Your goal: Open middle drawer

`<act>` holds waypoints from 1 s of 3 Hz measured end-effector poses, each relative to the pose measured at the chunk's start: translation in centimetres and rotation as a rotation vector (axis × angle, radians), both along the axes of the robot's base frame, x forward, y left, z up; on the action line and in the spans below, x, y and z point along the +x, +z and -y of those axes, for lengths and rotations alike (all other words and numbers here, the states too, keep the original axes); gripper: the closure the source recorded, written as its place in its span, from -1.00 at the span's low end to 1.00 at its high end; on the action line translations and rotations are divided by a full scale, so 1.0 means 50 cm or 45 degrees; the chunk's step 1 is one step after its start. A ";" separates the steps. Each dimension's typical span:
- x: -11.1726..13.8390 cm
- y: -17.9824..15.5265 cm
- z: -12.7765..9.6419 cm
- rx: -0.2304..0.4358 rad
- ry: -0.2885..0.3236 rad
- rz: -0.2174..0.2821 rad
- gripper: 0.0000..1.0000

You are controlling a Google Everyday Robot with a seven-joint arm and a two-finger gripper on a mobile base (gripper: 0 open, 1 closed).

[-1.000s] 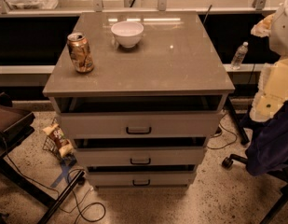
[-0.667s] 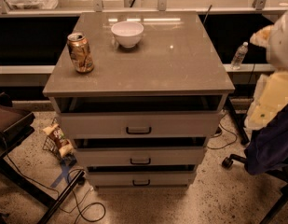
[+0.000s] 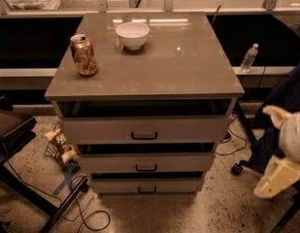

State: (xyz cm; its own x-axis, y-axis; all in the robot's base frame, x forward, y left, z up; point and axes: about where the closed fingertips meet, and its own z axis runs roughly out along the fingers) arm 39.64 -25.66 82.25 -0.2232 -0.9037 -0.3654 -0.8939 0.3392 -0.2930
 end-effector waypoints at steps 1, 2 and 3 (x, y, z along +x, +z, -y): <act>0.026 -0.105 0.022 0.107 -0.004 0.089 -1.00; 0.107 -0.176 0.046 0.159 -0.055 0.247 -1.00; 0.104 -0.175 0.044 0.159 -0.051 0.242 -1.00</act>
Offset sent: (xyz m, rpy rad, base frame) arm 0.0885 -0.0344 -0.1276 0.1872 -0.2941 -0.0784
